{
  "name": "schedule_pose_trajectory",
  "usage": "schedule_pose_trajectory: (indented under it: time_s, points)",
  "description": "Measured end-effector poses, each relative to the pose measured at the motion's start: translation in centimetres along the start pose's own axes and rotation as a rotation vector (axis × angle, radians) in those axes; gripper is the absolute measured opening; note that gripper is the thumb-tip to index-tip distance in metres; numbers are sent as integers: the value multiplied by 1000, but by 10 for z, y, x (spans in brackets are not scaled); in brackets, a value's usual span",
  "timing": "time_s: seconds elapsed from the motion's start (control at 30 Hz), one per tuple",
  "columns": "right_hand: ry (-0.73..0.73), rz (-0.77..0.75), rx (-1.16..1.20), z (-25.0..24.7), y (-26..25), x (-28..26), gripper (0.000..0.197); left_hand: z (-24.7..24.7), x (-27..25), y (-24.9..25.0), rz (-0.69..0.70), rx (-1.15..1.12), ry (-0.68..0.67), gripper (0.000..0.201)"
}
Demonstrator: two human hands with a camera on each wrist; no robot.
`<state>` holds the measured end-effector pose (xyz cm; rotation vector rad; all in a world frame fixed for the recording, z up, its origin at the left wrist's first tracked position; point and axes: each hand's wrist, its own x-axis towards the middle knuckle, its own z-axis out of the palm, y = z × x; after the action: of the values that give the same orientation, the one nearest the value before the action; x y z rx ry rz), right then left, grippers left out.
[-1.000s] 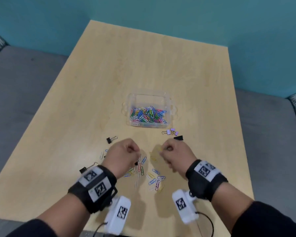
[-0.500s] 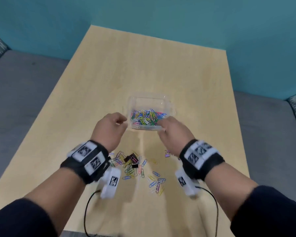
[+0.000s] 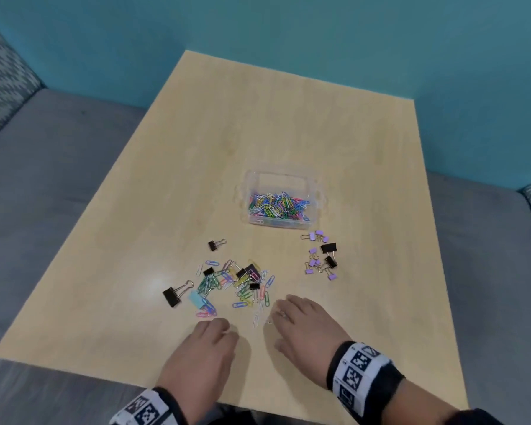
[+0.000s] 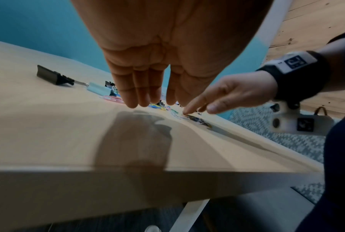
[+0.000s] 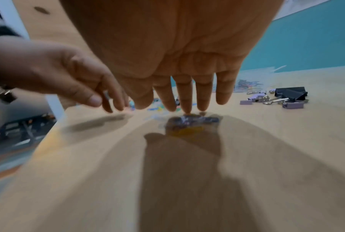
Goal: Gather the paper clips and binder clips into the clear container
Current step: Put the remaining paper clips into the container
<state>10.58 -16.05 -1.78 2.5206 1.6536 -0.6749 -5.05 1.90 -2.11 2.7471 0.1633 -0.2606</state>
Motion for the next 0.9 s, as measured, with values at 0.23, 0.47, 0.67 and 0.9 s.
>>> schedule_pose_trajectory:
  time_s: [0.23,0.47,0.67,0.9]
  points:
    - [99,120,39,-49,5,67,66,-2,-3,4,-8,27,24,26]
    - [-55,46,-85,-62,2,93,64,-4,-25,-3,-68,-24,82,27]
    - [27,101,54,-54,-2,95,27,6,-37,-17,-111,-61,91,25]
    - [19,119,169,-51,-4,93,18,7,-23,-12,-112,-89,79,27]
